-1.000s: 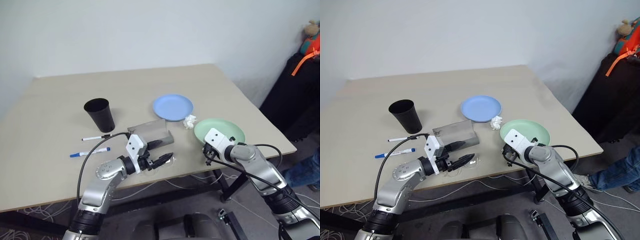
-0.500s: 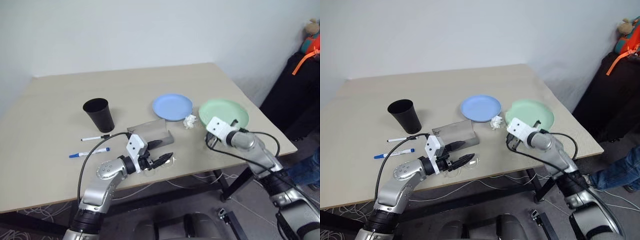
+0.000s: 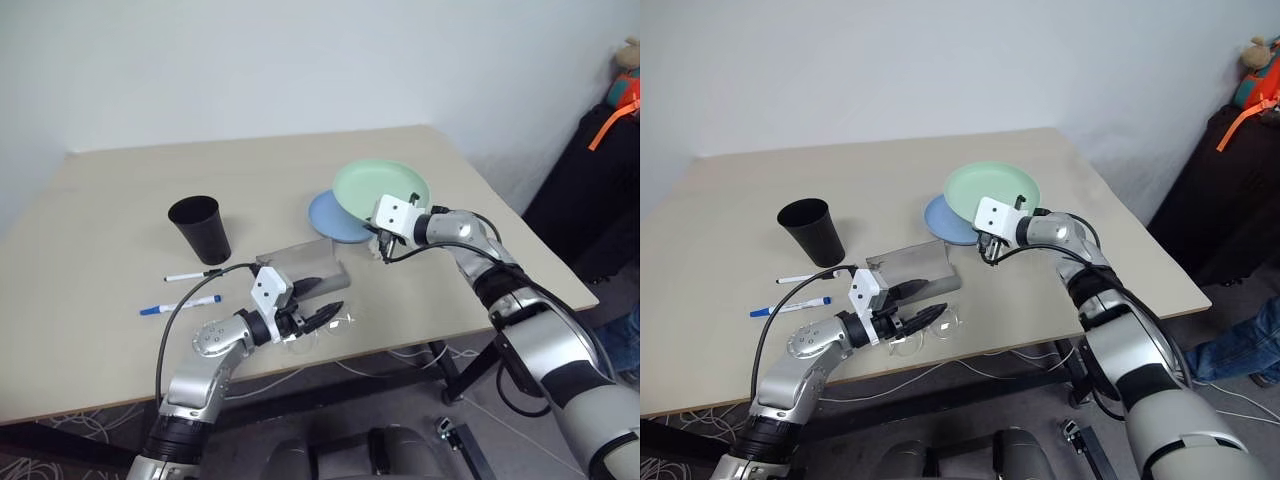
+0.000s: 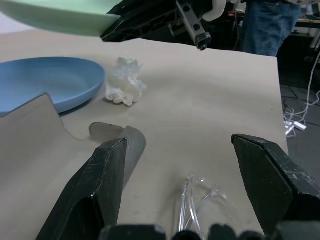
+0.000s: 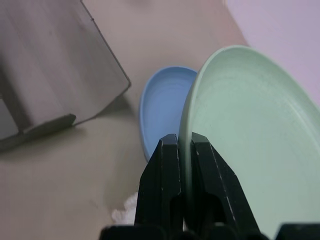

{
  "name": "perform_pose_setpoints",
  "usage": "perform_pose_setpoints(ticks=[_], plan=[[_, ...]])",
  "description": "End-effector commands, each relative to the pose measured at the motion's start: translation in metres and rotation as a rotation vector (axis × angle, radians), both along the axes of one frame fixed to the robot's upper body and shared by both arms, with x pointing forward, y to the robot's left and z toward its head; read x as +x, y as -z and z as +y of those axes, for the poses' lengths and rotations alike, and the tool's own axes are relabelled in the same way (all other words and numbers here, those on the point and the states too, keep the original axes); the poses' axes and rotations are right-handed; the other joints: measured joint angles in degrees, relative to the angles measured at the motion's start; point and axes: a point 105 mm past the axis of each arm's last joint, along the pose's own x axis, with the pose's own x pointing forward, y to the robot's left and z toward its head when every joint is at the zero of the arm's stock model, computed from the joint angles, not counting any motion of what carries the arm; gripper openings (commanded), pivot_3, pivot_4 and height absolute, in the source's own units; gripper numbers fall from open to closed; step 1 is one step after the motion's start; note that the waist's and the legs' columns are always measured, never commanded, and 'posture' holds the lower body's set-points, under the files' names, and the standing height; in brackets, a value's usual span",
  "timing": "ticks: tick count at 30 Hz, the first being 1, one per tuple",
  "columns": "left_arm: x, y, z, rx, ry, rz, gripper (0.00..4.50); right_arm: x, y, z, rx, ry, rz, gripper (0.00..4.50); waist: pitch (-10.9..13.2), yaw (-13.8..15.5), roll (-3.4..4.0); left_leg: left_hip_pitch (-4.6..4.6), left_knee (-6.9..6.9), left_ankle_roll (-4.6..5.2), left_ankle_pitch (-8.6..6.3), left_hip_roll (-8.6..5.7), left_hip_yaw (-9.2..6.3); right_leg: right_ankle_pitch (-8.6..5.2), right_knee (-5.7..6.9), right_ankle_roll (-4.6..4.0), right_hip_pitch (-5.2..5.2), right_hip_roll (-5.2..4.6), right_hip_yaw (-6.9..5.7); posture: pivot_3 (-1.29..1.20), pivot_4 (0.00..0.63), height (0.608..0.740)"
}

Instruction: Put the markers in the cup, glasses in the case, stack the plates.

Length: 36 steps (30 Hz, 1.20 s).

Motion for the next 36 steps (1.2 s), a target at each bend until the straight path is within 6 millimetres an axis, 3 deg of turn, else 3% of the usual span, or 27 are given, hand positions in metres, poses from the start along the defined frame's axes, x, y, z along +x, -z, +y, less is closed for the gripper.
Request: perform_pose_setpoints(ticks=[1, 2, 3, 15, 23, 31, 36], plan=[[0.0, -0.014, 0.005, -0.006, -0.023, -0.061, 3.54, 0.007, -0.026, 0.011, 0.038, -0.014, -0.075, 0.01, -0.01, 0.0, 0.01, 0.0, -0.01, 0.0, 0.0, 0.0, 0.0, 0.0, 0.01, 0.0, 0.0, 0.0, 0.0, 0.0, 0.0, 0.74], [-0.001, -0.014, 0.006, -0.006, -0.03, -0.061, 3.54, 0.007, -0.027, 0.015, 0.038, -0.018, -0.081, 0.01, -0.01, 0.01, 0.02, 0.01, -0.01, 0.0, 0.0, 0.0, -0.01, 0.0, 0.01, 0.0, 0.0, 0.0, 0.0, 0.0, 0.0, 0.74], [-0.001, -0.014, 0.007, -0.005, -0.035, -0.061, 3.54, 0.007, -0.027, 0.018, 0.036, -0.023, -0.088, 0.55, -0.01, 0.0, 0.04, 0.02, -0.03, 0.0, 0.0, 0.0, -0.01, 0.0, 0.03, 0.0, -0.01, 0.0, 0.0, 0.0, 0.0, 0.74], [-0.002, -0.014, 0.01, 0.0, -0.051, -0.06, 3.54, 0.01, -0.038, 0.024, 0.07, -0.016, -0.179, 4.45, -0.03, 0.02, 0.08, 0.07, 0.01, -0.01, 0.0, 0.01, 0.0, 0.01, 0.13, -0.01, -0.01, 0.0, 0.02, 0.0, 0.0, 0.74], [0.0, -0.015, 0.008, 0.005, -0.04, -0.062, 3.54, 0.018, -0.048, -0.007, 0.21, 0.092, -0.097, 4.45, -0.03, 0.04, 0.08, 0.07, 0.03, 0.0, 0.0, 0.0, 0.0, 0.01, 0.14, -0.01, 0.03, 0.0, 0.03, 0.0, 0.0, 0.74], [0.001, -0.015, 0.007, 0.007, -0.029, -0.062, 3.54, 0.005, -0.014, -0.039, 0.194, 0.112, 0.132, 4.45, -0.04, -0.04, 0.11, 0.13, 0.03, 0.0, 0.0, -0.01, 0.02, 0.01, 0.15, 0.0, 0.06, 0.0, 0.06, 0.0, 0.0, 0.74], [0.001, -0.014, 0.005, 0.005, -0.014, -0.057, 3.54, -0.015, 0.022, -0.047, 0.143, 0.126, 0.221, 4.45, -0.05, 0.04, 0.16, 0.16, 0.07, -0.01, 0.0, -0.01, 0.01, 0.01, 0.3, 0.0, 0.05, 0.01, 0.08, 0.0, 0.0, 0.74]])
